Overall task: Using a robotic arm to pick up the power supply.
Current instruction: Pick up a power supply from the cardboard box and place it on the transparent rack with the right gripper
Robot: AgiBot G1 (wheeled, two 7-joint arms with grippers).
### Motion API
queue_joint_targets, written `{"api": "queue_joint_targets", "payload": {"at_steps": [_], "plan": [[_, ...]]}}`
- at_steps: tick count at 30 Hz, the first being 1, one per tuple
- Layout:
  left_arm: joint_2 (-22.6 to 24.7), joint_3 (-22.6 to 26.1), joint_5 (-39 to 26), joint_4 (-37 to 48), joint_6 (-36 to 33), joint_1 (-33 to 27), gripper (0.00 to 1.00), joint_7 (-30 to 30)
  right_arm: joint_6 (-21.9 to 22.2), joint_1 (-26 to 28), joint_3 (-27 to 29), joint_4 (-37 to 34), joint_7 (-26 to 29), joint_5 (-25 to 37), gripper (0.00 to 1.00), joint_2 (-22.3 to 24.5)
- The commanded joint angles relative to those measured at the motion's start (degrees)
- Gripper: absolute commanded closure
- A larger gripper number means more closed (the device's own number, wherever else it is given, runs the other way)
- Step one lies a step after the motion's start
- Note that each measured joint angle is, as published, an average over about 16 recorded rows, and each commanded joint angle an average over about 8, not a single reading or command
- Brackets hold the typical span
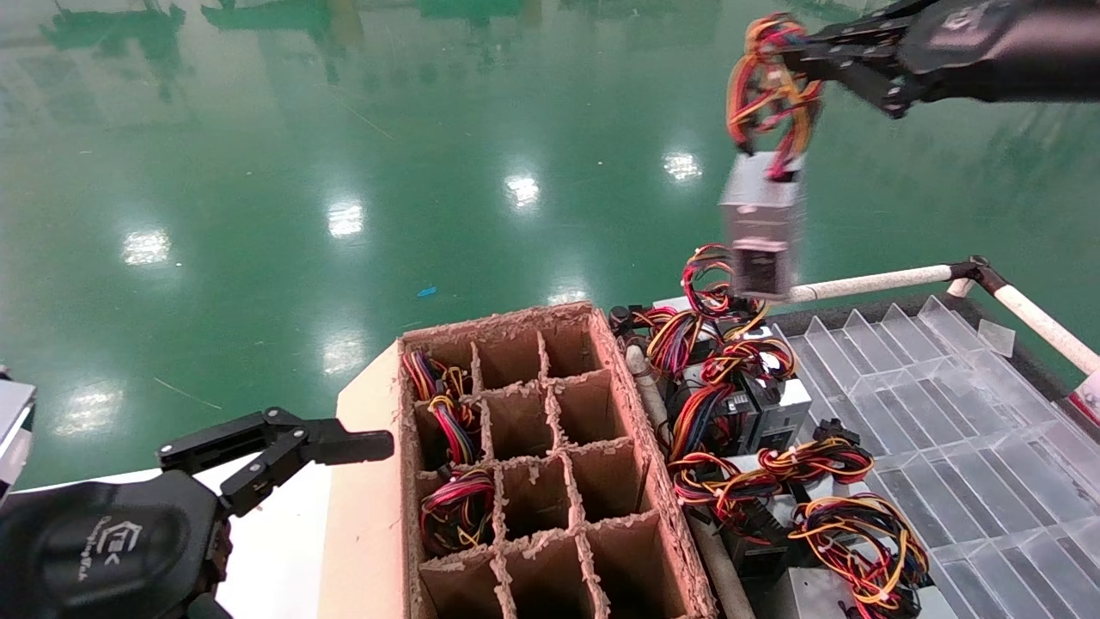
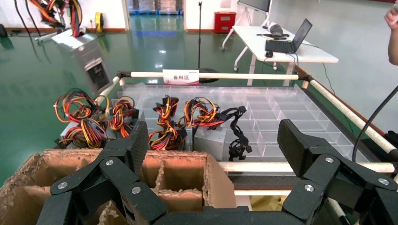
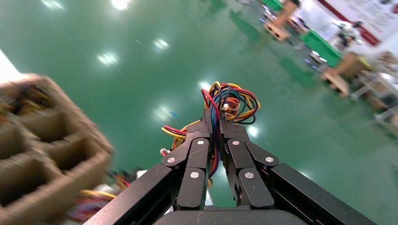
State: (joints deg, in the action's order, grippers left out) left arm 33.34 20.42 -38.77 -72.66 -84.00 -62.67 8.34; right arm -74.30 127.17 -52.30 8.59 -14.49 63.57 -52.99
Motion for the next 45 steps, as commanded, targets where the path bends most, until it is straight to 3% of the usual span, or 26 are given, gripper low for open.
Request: {"api": "queue_joint_targets", "payload": {"at_steps": [1,10,16,29,45], "plan": [[0.0,0.0,0.0,0.0,0.0,0.0,0.0,0.0,1.69,1.42,-0.64,-1.49,-1.5,1.32,1.0,-0.16],[0.0,0.01,0.01,0.0,0.0,0.0,0.0,0.0,8.79,2.57,-3.47,-5.31,-7.62,6.02,1.0,-0.97],[0.0,0.01,0.01,0.0,0.0,0.0,0.0,-0.01,11.24,1.33,-5.43,-6.61,-10.07,8.9,1.0,-2.64],[-0.01,0.02,0.01,0.0,0.01,-0.01,0.0,-0.01,16.64,-2.53,-7.25,-8.19,-12.07,11.52,1.0,-6.78],[-0.01,0.03,0.02,0.0,0.01,-0.01,0.0,-0.02,23.18,-9.04,-6.02,-8.79,-12.45,9.77,1.0,-10.83]]}}
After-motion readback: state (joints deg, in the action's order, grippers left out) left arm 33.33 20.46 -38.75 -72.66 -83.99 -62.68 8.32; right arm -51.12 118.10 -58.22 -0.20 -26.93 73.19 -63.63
